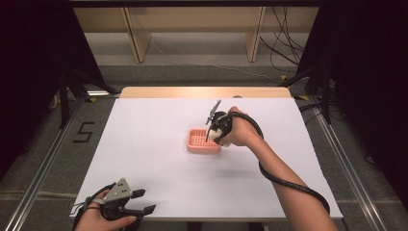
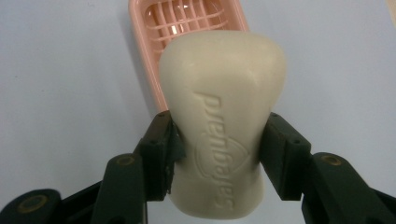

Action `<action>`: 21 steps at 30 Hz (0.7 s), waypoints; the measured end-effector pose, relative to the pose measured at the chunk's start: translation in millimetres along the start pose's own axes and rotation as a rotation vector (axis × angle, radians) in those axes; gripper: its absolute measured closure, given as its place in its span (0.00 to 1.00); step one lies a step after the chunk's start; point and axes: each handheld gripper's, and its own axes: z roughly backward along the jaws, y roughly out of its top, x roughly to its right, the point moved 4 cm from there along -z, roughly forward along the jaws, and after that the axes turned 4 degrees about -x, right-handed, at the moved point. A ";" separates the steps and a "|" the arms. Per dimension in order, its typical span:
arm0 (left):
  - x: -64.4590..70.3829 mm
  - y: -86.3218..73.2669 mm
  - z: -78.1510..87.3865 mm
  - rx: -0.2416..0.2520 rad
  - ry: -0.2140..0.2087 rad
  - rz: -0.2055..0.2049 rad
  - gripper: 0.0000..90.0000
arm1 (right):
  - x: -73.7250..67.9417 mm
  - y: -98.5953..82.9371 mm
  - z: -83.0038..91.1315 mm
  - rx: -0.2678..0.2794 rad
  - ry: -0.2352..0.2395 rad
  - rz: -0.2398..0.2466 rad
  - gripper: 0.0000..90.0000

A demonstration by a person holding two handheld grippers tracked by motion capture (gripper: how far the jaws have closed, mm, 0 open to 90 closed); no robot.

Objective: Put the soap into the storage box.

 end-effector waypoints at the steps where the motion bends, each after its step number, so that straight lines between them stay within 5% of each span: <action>1: -0.1 0.0 0.0 0.000 0.000 -0.001 0.37 | -1.4 0.5 0.5 -0.010 -0.004 -0.016 0.56; 3: -0.1 0.0 0.0 0.000 0.001 0.000 0.37 | -1.2 1.0 0.3 -0.012 0.001 -0.009 0.56; 4: 1.9 0.1 -1.9 0.018 -0.004 0.035 0.37 | -1.2 1.5 0.3 -0.014 -0.001 -0.009 0.56; 7: 1.0 -0.4 -1.1 0.005 -0.002 0.022 0.37 | 0.5 3.8 -1.1 0.002 -0.001 0.018 0.56; 8: 0.1 0.0 -0.8 0.008 0.001 0.002 0.37 | -2.0 4.6 -0.5 -0.011 0.005 -0.008 0.56; 10: 0.0 0.0 -0.3 0.003 -0.002 0.000 0.37 | -2.1 6.5 -1.0 -0.005 0.006 0.002 0.56; 11: 1.9 0.0 -1.9 0.017 -0.005 0.034 0.37 | -2.4 8.0 -0.7 -0.008 0.003 0.000 0.56; 16: 1.5 0.1 -1.6 0.018 -0.003 0.023 0.37 | -2.6 11.0 -1.5 -0.008 -0.008 -0.004 0.56; 18: 0.9 0.3 -1.4 0.019 -0.002 0.014 0.37 | -0.6 13.7 -3.0 0.001 -0.009 0.042 0.56; 21: 1.0 0.3 -0.6 0.012 -0.002 0.014 0.37 | -2.5 15.1 -2.2 -0.006 -0.012 0.024 0.56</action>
